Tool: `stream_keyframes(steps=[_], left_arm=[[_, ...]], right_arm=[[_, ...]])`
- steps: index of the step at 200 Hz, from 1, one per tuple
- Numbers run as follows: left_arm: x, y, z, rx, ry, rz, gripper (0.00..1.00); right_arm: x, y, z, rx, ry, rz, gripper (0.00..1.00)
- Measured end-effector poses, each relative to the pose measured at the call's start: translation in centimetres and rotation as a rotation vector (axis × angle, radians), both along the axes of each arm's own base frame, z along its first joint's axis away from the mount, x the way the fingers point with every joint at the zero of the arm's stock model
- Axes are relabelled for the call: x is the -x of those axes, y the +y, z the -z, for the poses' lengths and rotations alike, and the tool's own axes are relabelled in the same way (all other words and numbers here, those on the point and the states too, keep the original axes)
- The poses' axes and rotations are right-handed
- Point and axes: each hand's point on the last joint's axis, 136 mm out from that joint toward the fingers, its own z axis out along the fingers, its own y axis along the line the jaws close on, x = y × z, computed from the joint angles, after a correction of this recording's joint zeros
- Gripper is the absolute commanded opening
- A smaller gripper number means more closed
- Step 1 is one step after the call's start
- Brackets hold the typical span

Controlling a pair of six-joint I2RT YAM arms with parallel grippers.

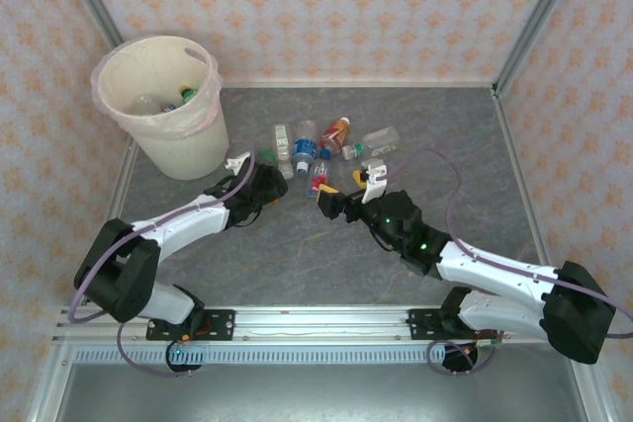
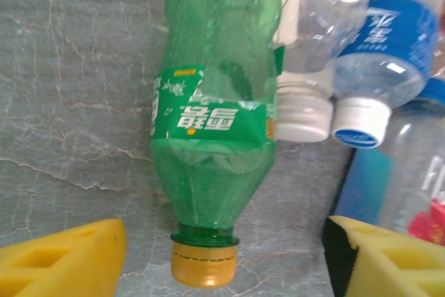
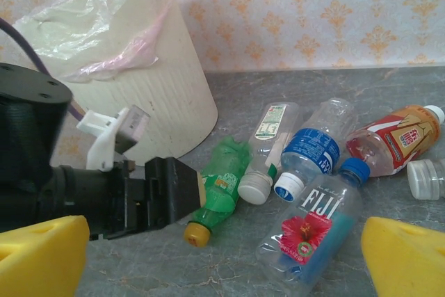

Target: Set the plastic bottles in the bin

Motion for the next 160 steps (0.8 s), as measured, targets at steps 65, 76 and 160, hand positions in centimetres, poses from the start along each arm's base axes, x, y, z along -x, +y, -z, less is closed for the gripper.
stream_keyframes(steps=[65, 76, 160], left_arm=[[-0.2, -0.2, 3.3, -0.032, 0.065, 0.005, 0.62], [-0.2, -0.2, 3.6, -0.034, 0.070, 0.006, 0.59], [0.2, -0.1, 4.7, -0.026, 0.067, 0.010, 0.47]], right_arm=[[-0.1, 0.1, 0.3, 0.008, 0.006, 0.000, 1.00], [-0.1, 0.2, 0.3, 0.008, 0.007, 0.000, 1.00], [-0.1, 0.2, 0.3, 0.008, 0.007, 0.000, 1.00]])
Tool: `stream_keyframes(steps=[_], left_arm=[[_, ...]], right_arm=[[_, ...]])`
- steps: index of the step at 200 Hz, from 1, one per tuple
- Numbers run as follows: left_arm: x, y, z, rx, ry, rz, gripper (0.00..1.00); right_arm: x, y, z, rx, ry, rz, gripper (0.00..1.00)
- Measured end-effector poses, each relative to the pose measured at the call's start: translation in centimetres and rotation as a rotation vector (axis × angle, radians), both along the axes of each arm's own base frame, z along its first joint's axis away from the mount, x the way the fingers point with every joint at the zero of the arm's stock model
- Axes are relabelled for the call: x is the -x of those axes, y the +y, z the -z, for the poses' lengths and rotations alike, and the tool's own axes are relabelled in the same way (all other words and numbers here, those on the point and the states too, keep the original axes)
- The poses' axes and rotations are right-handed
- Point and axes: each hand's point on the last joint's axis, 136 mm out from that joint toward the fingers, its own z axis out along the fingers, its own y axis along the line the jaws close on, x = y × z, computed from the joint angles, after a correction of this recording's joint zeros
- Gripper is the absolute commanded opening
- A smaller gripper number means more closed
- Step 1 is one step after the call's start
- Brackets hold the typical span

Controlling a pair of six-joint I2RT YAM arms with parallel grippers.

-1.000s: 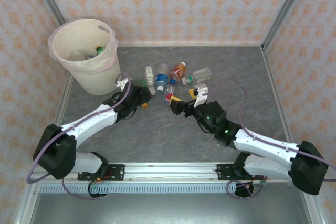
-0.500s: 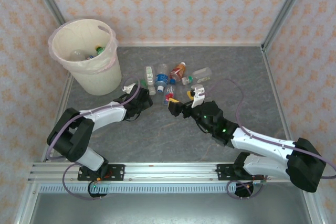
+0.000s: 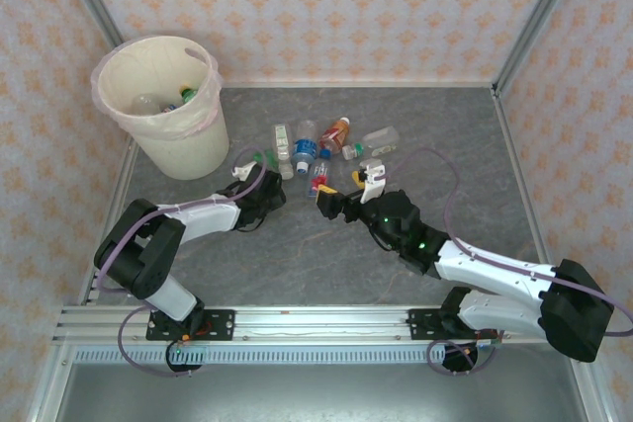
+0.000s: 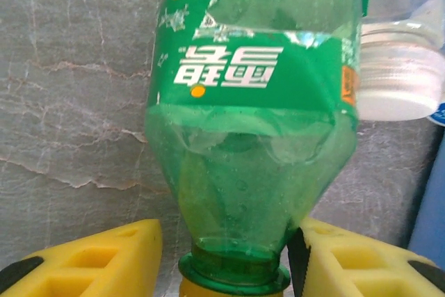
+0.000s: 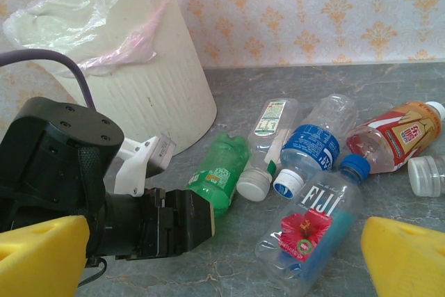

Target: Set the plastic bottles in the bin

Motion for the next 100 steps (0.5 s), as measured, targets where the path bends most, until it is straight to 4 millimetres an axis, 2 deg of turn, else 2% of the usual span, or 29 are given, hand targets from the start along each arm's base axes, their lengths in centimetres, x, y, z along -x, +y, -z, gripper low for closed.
stream_keyframes(steps=[19, 44, 73, 100], left_arm=[[0.1, -0.1, 0.2, -0.001, 0.002, 0.010, 0.42], [0.0, -0.1, 0.2, -0.009, 0.000, 0.022, 0.27], [0.0, -0.2, -0.2, -0.004, -0.009, 0.025, 0.26], [-0.1, -0.2, -2.6, 0.019, -0.060, 0.025, 0.25]], right_arm=[[0.0, 0.0, 0.0, 0.000, 0.000, 0.000, 1.00], [0.0, 0.0, 0.0, 0.000, -0.001, 0.002, 1.00], [0.0, -0.1, -0.1, -0.002, -0.002, 0.004, 1.00], [0.0, -0.1, -0.4, -0.010, -0.009, 0.004, 1.00]])
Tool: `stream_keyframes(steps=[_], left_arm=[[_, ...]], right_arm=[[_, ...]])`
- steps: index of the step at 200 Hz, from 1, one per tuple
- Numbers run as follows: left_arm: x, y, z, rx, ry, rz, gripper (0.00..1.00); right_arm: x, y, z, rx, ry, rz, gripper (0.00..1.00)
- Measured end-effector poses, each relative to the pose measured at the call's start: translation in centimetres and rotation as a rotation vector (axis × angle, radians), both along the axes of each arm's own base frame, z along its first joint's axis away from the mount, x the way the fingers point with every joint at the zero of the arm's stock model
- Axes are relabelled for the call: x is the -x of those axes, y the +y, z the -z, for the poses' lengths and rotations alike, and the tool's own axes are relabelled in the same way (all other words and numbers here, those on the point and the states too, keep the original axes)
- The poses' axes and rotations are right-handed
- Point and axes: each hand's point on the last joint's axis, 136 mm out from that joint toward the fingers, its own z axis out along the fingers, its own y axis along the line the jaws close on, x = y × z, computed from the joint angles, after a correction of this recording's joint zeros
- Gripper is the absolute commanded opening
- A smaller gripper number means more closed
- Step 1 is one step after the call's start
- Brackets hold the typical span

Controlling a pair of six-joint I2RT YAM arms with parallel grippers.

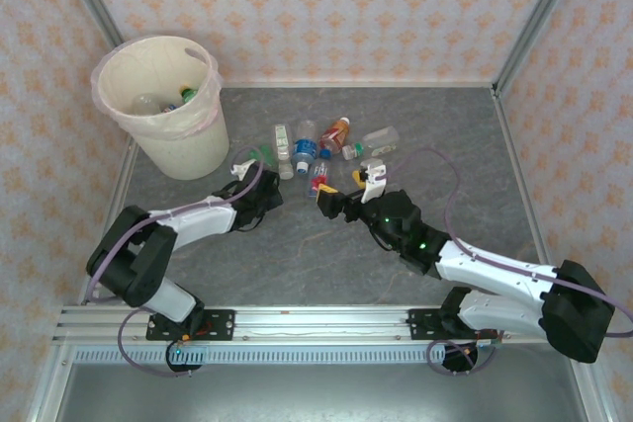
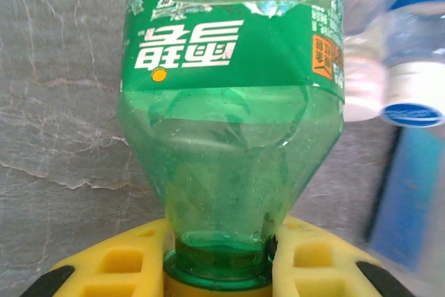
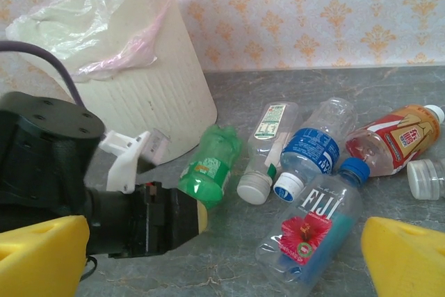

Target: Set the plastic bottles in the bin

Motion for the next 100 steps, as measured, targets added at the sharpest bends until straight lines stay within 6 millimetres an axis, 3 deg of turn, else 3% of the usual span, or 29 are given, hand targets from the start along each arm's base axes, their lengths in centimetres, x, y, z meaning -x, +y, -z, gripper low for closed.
stream_keyframes(steps=[64, 100], left_arm=[[0.2, 0.2, -9.6, 0.015, -0.237, 0.027, 0.23], [0.2, 0.1, -16.9, 0.051, -0.396, 0.058, 0.24]], right_arm=[[0.7, -0.9, -2.1, -0.067, -0.053, 0.000, 1.00], [1.1, -1.4, -2.2, -0.081, -0.066, 0.004, 1.00]])
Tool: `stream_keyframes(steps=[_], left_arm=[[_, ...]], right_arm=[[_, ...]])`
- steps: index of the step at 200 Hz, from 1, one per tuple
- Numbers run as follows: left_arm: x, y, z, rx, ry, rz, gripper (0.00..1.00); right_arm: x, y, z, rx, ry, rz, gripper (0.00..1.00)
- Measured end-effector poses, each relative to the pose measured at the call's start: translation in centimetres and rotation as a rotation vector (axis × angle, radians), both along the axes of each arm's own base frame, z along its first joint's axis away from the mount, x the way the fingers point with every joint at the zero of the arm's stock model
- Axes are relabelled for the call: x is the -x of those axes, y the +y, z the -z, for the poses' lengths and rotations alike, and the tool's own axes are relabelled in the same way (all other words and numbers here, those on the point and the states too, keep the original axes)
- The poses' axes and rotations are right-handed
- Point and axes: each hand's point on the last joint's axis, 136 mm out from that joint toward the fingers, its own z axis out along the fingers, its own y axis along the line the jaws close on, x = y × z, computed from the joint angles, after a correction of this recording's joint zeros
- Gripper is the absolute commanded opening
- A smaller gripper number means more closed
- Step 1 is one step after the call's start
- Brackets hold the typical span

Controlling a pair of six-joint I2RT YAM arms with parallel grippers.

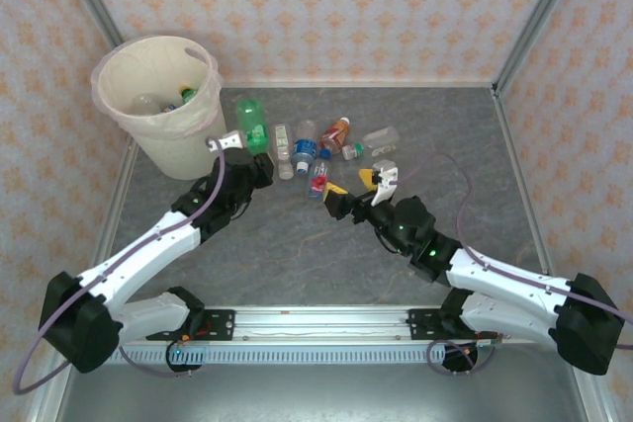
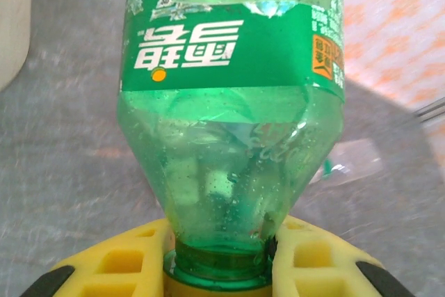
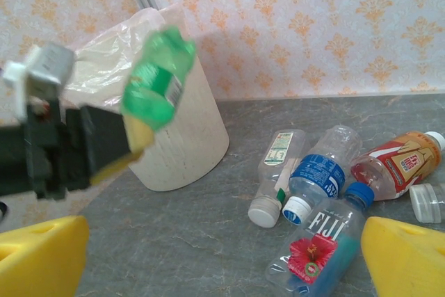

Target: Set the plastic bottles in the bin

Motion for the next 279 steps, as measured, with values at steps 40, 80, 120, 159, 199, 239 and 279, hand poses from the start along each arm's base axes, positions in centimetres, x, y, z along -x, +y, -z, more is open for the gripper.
stream_keyframes(steps=[40, 80, 120, 159, 199, 239, 279], left_arm=[[0.2, 0.8, -7.6, -0.014, -0.146, -0.001, 0.23], [0.3, 2.4, -13.0, -0.073, -0.233, -0.053, 0.23], [-0.8, 6.8, -16.8, -0.107, -0.274, -0.173, 0.24], [-2.1, 10.6, -18.3, -0.155, -0.266, -0.271, 0.24], [-4.4, 13.2, -18.6, -0.185, -0.235, -0.319, 0.24], [-7.4, 16.6, -16.7, -0.187, -0.153, -0.361, 0.24], [-9.9, 18.5, -14.8, -0.177, -0.093, -0.368, 0.25]], right_arm=[[0.0, -0.1, -0.6, -0.022, -0.013, 0.000, 1.00], [0.0, -0.1, -0.7, -0.027, -0.014, 0.000, 1.00], [0.1, -0.1, -0.8, -0.032, -0.012, 0.000, 1.00], [0.1, -0.1, -0.9, -0.038, -0.013, 0.000, 1.00], [0.1, -0.1, -0.9, -0.039, -0.013, 0.000, 1.00], [0.1, -0.1, -1.0, -0.040, -0.015, 0.000, 1.00], [0.1, -0.1, -1.0, -0.040, -0.015, 0.000, 1.00]])
